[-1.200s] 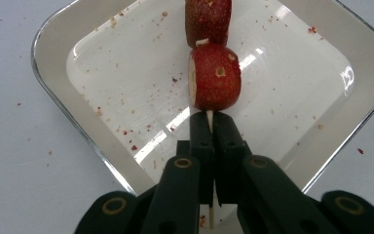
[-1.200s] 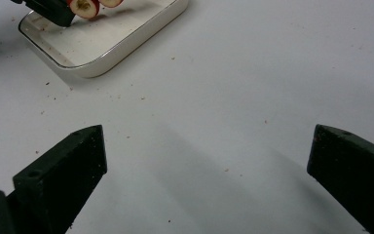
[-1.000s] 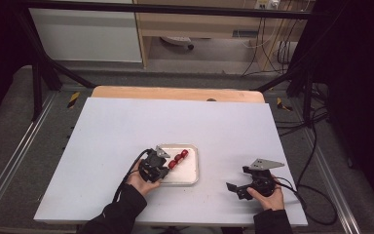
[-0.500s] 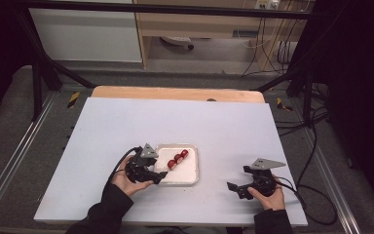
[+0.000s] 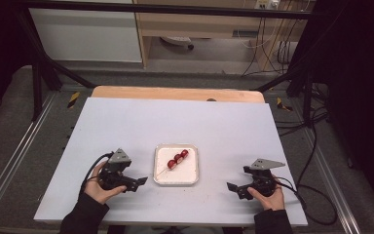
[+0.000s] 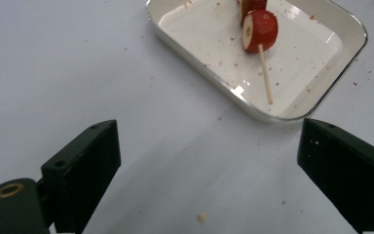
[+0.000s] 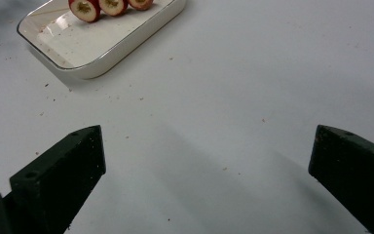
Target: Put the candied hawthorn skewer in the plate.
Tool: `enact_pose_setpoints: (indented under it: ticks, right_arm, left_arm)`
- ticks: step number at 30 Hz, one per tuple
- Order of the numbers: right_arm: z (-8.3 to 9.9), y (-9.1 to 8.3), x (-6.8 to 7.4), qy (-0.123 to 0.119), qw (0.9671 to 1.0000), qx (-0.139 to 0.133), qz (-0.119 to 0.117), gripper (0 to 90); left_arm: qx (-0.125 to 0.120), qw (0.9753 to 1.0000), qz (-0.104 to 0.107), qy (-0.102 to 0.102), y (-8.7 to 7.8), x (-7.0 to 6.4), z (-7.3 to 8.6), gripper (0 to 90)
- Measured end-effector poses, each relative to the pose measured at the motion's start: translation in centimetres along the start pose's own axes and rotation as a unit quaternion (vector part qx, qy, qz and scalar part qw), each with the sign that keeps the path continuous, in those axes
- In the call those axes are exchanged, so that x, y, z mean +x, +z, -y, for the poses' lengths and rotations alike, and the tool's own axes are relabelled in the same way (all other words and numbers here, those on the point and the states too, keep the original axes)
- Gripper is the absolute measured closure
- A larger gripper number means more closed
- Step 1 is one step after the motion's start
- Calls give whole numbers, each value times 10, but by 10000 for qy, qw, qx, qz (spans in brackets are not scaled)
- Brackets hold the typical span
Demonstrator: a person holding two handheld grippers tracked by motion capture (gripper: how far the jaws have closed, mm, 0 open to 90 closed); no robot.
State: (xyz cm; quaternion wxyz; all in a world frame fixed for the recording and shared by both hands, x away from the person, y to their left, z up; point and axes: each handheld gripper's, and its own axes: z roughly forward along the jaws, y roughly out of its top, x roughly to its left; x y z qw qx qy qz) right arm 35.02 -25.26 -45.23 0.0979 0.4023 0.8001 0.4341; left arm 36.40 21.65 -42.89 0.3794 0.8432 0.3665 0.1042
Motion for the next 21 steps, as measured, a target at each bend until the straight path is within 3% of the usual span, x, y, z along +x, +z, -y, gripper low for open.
enact_pose_setpoints:
  ticks: [3, 11, 21]
  right_arm:
    - [0, 0, 0, -20, 10000, 24, 7, 7]
    - [1, 0, 0, -23, 9999, 89, 42, 6]
    - [2, 0, 1, -6, 9999, 160, 63, 6]
  left_arm:
    - [-164, 9998, -39, -63, -7, 9, 15, 84]
    - [-298, 9993, -135, -186, -19, 22, 42, 92]
    - [-268, 9992, -136, -248, -21, 28, 51, 93]
